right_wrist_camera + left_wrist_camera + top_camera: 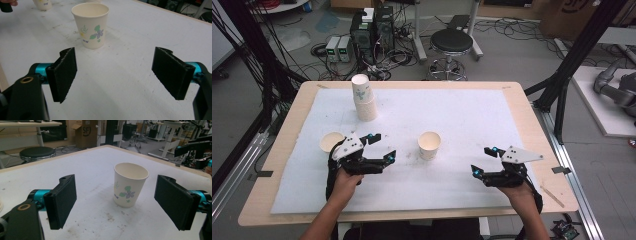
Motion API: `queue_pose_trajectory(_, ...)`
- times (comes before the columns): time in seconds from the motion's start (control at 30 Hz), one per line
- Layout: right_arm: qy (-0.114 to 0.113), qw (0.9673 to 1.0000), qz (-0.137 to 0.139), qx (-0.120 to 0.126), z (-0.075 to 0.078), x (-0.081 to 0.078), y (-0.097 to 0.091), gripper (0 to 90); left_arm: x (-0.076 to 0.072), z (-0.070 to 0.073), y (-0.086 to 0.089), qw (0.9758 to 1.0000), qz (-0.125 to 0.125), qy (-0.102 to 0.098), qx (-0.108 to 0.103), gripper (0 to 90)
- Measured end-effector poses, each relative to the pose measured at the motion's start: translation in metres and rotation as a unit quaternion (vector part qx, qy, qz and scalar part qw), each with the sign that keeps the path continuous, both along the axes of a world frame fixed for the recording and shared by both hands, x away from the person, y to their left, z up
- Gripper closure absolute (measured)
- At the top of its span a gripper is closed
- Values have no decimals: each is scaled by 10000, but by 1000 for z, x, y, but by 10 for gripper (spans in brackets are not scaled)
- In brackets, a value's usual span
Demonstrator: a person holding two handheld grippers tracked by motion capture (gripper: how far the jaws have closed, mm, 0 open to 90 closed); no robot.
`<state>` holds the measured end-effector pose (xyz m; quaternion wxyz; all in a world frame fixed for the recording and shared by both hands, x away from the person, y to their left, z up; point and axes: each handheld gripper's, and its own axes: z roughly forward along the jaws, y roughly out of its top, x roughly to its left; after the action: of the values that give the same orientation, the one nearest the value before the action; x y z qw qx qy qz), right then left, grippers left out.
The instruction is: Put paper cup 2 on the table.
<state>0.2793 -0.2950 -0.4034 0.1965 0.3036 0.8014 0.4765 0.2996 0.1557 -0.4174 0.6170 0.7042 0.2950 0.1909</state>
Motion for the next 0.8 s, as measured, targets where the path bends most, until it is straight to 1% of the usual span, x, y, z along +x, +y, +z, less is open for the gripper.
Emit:
queue_pose_trajectory(0.07, -17, 10000, -71, -1, 0, -1, 0, 206, -2, 0, 2, 10000, 7, -17, -44, 181)
queue_pose_trajectory(0.1, -50, 9999, -92, -3, 0, -1, 0, 206, -3, -1, 4, 10000, -5, -31, -28, 181)
queue_pose_trajectory(0.27, -63, 9998, -163, -80, 1, -5, -1, 206, -7, -1, 8, 9999, 57, -78, -64, 181)
queue_pose_trajectory(0.47, -159, 9997, -170, -58, 5, -7, 1, 206, -12, 0, 13, 9998, 84, -125, -87, 181)
queue_pose_trajectory(0.57, -152, 9998, -139, -62, 5, -8, 3, 206, -14, 1, 14, 9998, 65, -172, -73, 181)
queue_pose_trajectory(0.7, -185, 9998, -106, -63, 6, -7, 4, 206, -14, 2, 14, 9998, 68, -181, -81, 180)
queue_pose_trajectory(0.8, -156, 9998, -130, -41, 5, -7, 4, 206, -14, 1, 13, 9998, 59, -173, -62, 180)
